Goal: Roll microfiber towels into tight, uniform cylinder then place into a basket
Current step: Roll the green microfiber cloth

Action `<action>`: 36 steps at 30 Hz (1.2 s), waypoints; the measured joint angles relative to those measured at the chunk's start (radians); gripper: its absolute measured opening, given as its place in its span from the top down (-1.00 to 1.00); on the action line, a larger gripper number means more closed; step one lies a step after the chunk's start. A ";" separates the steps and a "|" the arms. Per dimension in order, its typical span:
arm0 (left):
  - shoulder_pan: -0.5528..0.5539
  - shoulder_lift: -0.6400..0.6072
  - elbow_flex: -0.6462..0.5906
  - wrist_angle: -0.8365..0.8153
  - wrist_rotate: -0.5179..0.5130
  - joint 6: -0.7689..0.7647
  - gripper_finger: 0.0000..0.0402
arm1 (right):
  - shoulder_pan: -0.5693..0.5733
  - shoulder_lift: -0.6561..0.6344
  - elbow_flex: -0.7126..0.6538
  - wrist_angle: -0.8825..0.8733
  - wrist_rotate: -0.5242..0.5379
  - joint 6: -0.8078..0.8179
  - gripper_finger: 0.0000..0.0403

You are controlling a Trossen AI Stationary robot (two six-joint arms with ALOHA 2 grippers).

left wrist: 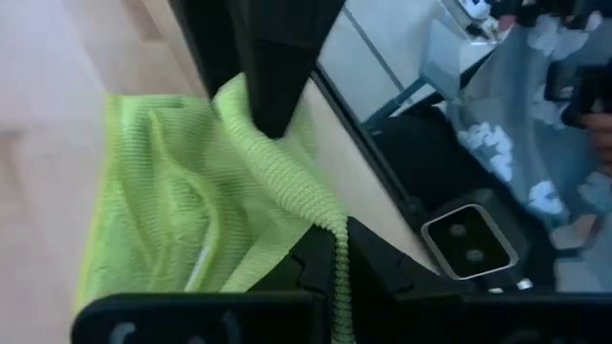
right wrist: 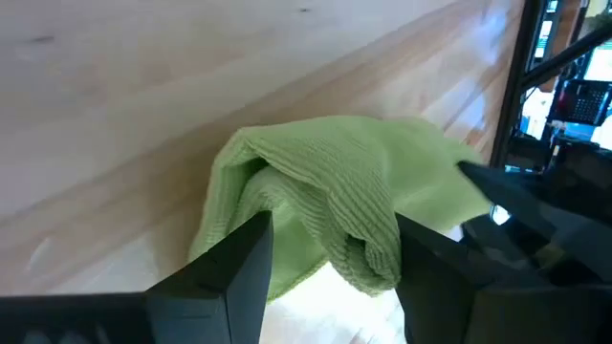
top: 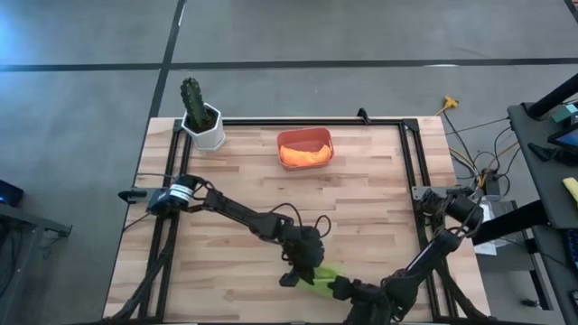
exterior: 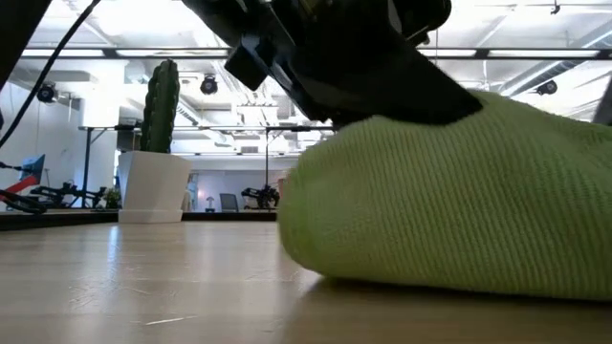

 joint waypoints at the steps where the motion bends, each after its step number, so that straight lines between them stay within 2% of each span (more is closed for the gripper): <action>1: -0.004 -0.001 0.000 -0.001 0.003 -0.013 0.99 | 0.003 0.008 0.006 0.000 0.002 0.000 0.06; 11: -0.019 -0.001 0.000 0.006 0.006 -0.092 0.99 | 0.024 0.091 0.119 -0.003 0.052 -0.004 0.16; 14: -0.032 -0.001 -0.003 0.008 0.005 -0.093 0.99 | 0.034 0.118 0.163 -0.063 0.059 0.020 0.20; 18: -0.061 0.000 -0.005 0.012 -0.001 -0.095 0.99 | 0.049 0.142 0.198 -0.175 0.115 0.143 0.22; 29: -0.100 0.002 -0.039 0.040 -0.145 -0.120 0.99 | 0.057 0.221 0.274 -0.182 0.097 0.305 0.35; 36: -0.104 0.024 -0.045 0.063 -0.175 -0.145 0.99 | 0.061 0.207 0.278 -0.174 0.085 0.634 0.37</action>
